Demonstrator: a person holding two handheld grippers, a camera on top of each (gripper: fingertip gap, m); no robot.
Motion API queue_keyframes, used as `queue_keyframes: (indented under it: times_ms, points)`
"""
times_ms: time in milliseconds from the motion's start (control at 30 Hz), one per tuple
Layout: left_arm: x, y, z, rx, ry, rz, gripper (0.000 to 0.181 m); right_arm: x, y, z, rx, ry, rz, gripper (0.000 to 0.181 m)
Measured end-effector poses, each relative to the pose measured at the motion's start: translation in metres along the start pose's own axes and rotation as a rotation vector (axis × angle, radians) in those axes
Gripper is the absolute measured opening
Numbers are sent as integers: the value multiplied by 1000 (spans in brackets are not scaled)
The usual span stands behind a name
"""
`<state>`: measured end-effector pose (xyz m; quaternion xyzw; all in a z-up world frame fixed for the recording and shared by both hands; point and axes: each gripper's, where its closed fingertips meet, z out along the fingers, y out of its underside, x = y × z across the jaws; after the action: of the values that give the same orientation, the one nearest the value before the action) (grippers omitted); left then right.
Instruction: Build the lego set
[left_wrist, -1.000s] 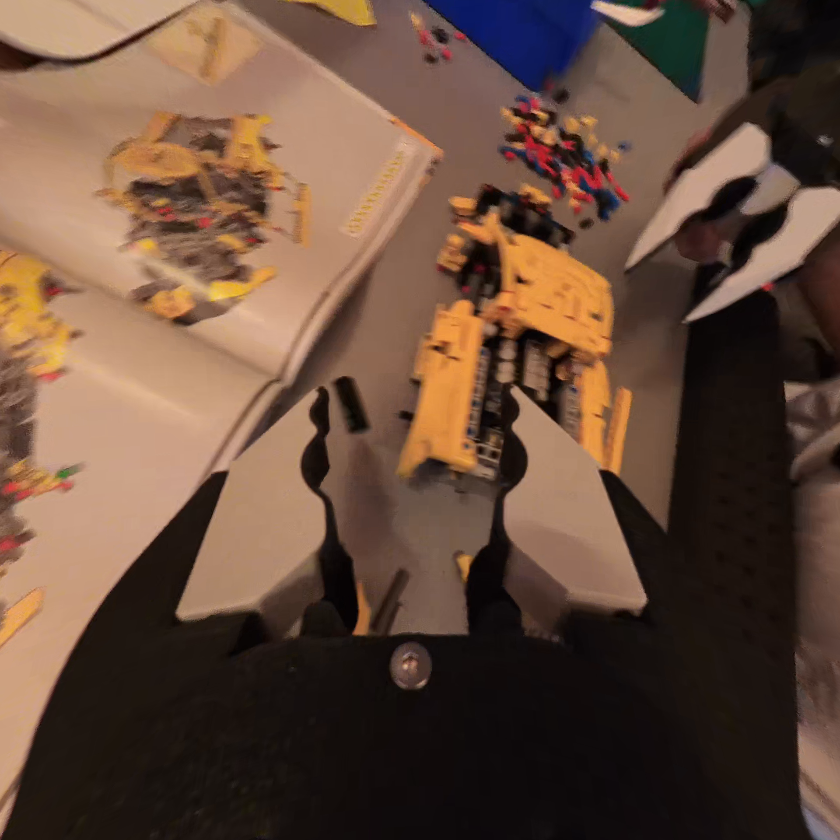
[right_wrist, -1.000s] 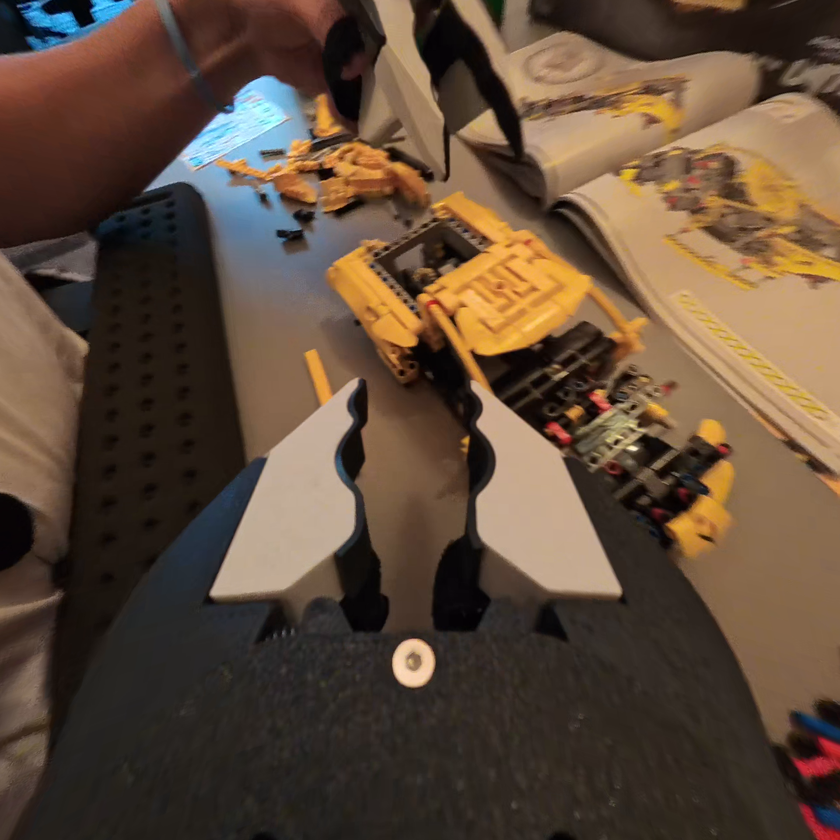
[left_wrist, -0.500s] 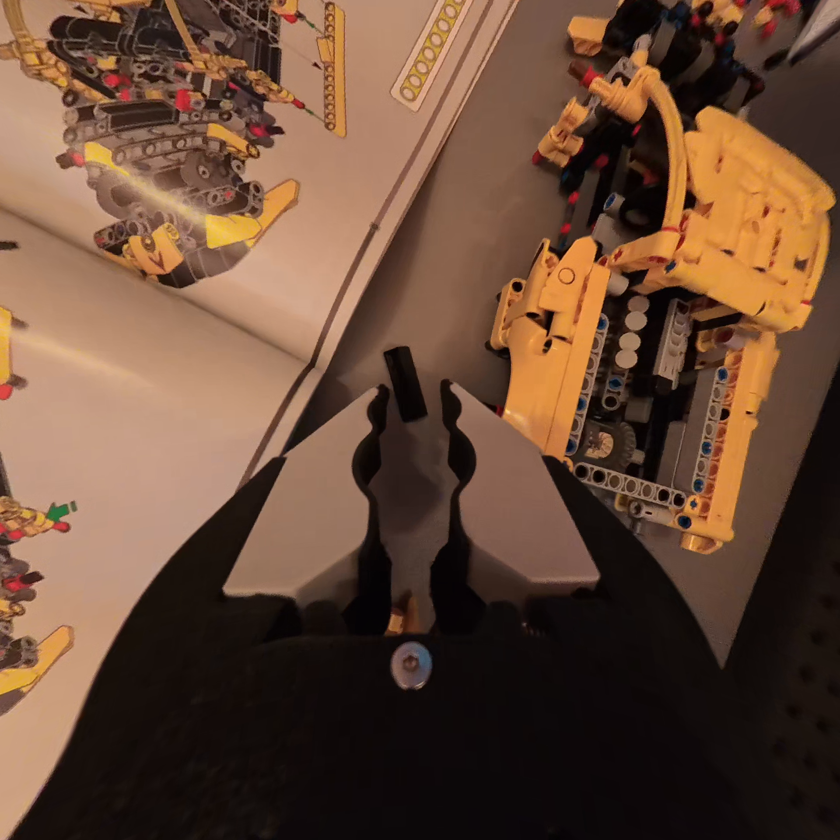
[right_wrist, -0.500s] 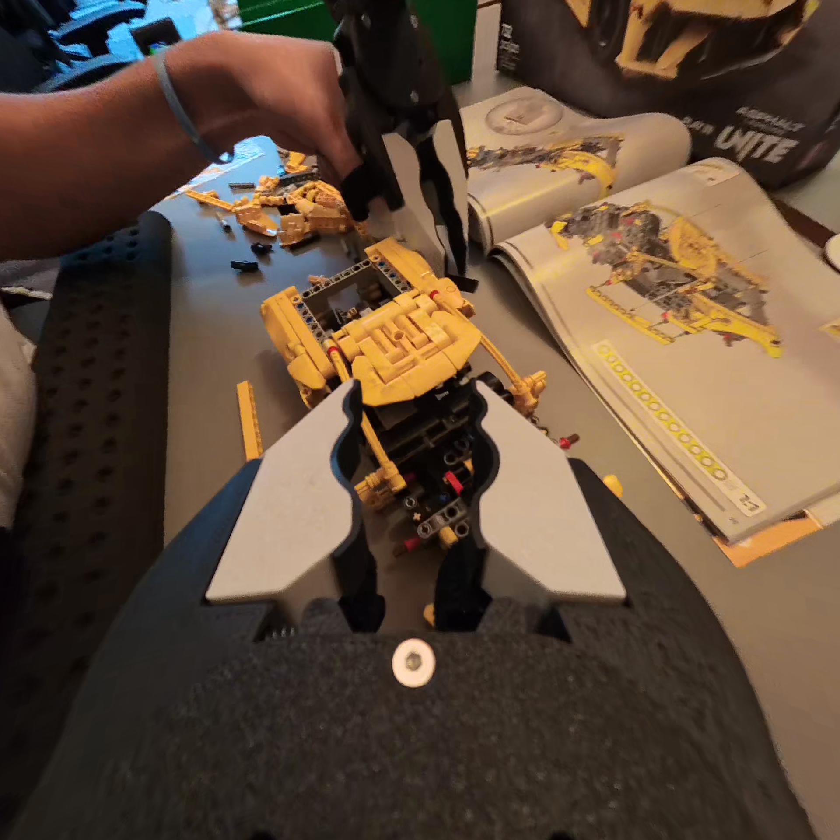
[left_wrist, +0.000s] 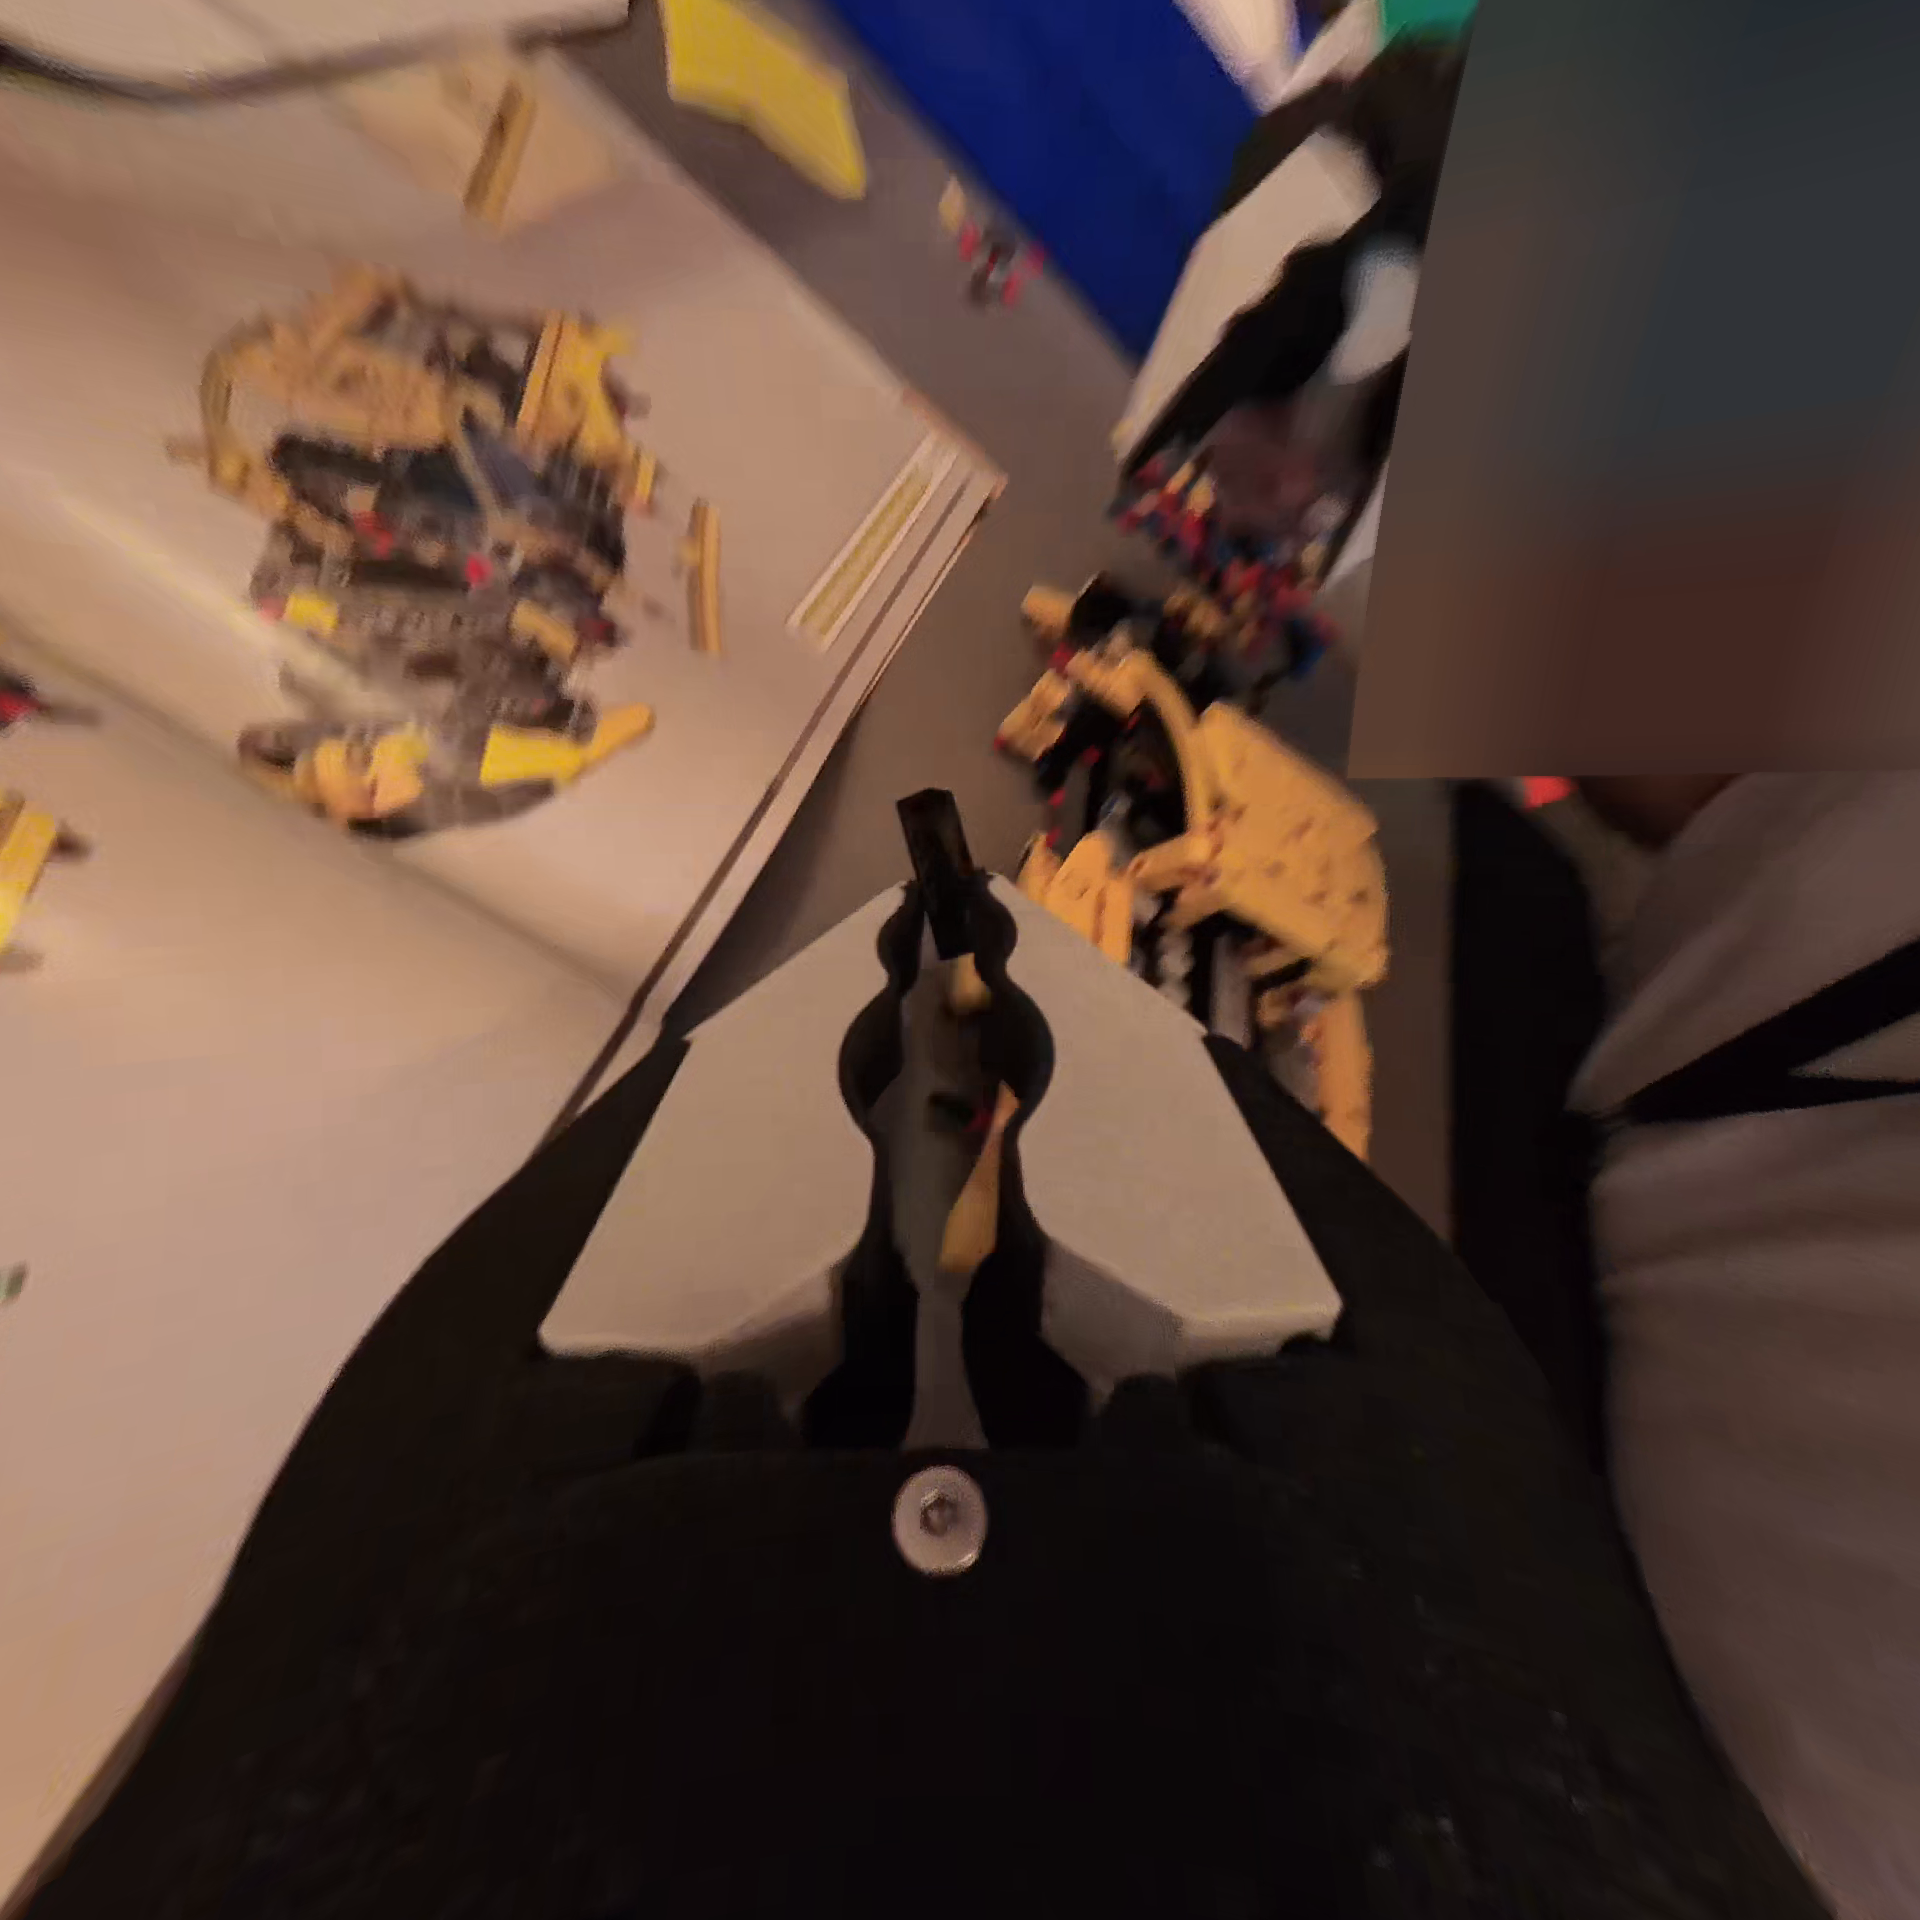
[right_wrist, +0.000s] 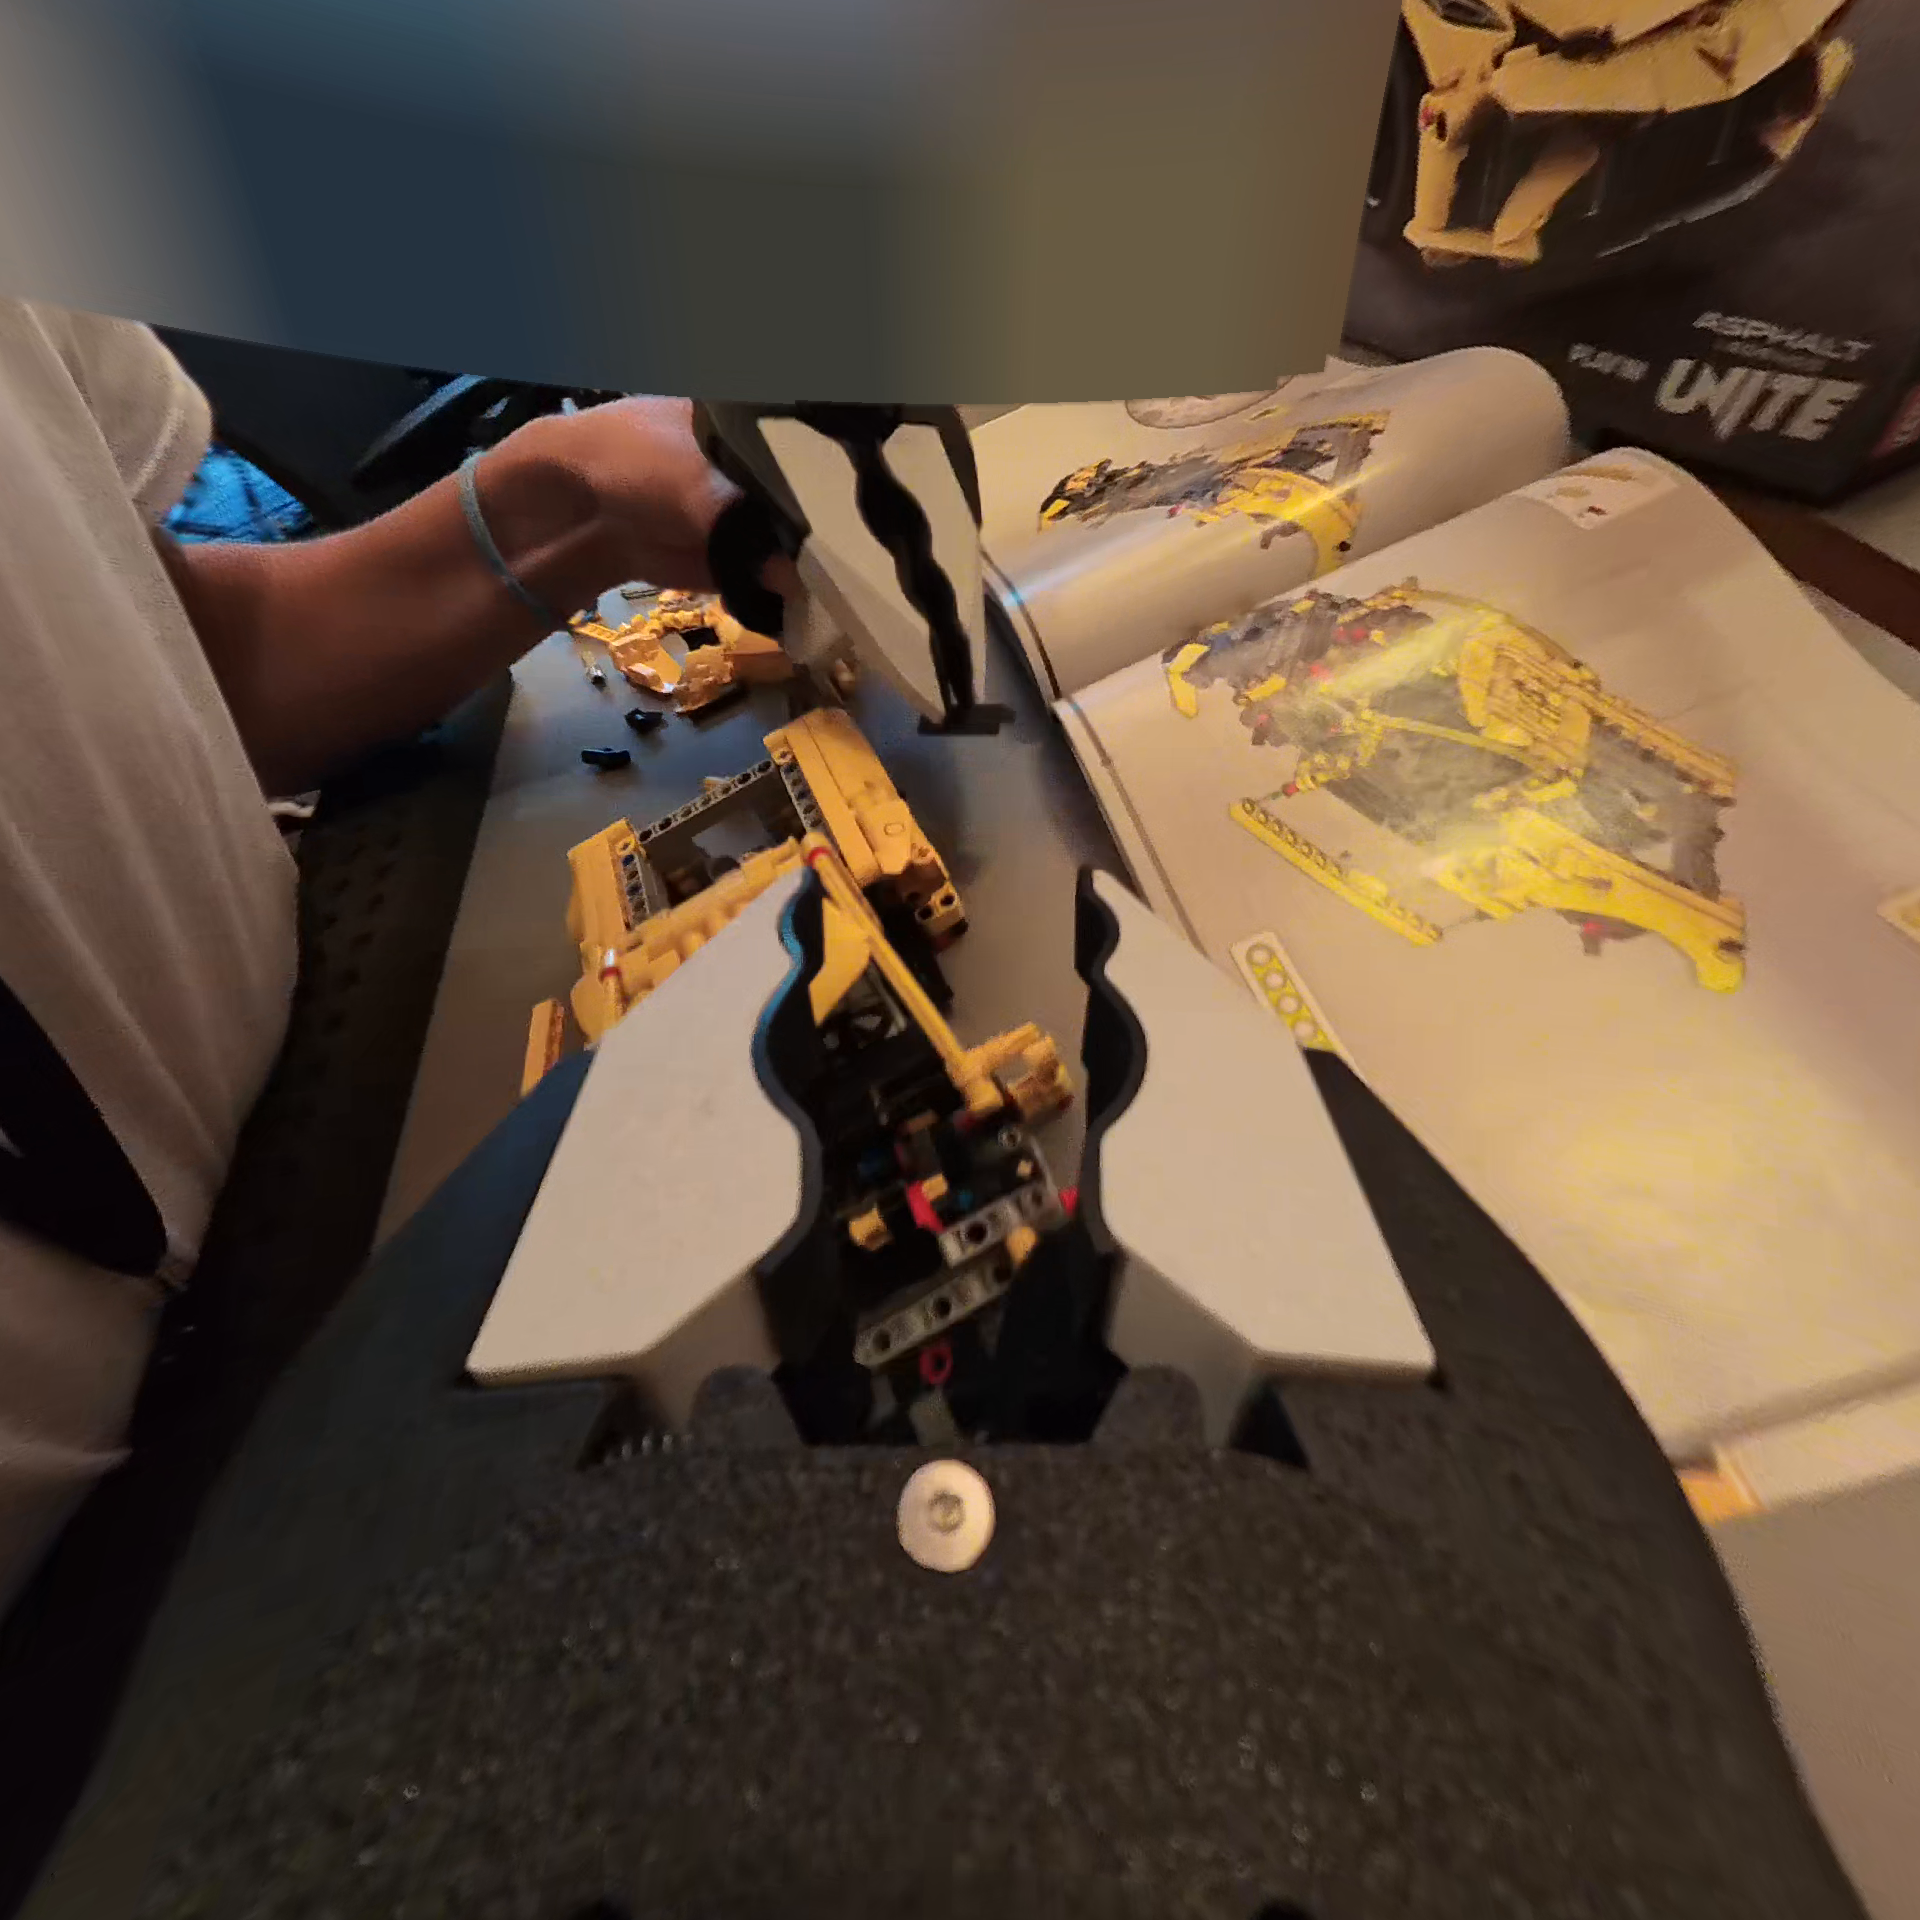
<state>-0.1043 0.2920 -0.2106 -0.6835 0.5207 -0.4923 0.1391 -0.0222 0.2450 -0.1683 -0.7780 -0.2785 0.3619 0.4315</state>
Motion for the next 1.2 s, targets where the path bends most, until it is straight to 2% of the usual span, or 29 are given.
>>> queue_keyframes:
  times_ms: [133,233,367,567,600,667,700,767,900,1000,1067,1133,1200]
  points:
    - [30,-41,1,171,170,-22,8,-5,-21,32,-4,-119,-22,47]
    - [29,-56,5,212,74,31,8,-17,-30,44,-31,-230,9,26]
    - [45,-78,-2,327,9,125,8,-13,-50,40,121,-252,245,28]
    - [64,-90,-6,439,7,158,8,-22,-74,28,298,-294,342,20]
    - [65,-90,-4,438,-2,167,2,-24,-77,28,310,-301,348,18]
    - [69,-88,-1,440,-17,190,0,-24,-80,25,333,-304,366,0]
    - [72,-86,0,440,-19,198,0,-24,-80,25,333,-310,379,0]
    - [73,-82,5,423,-32,207,0,-23,-71,30,269,-304,392,0]
    - [61,-65,5,342,-106,224,0,-13,-49,32,91,-236,299,0]
    - [39,-38,2,185,-192,226,5,17,-35,12,-34,-59,187,0]
    - [25,-26,-1,136,-253,226,9,41,-23,-1,-125,63,120,0]
    - [19,-21,-1,127,-260,214,12,61,-7,-7,-218,150,56,19]
    - [14,-18,2,115,-258,183,17,76,8,-10,-305,206,-5,25]
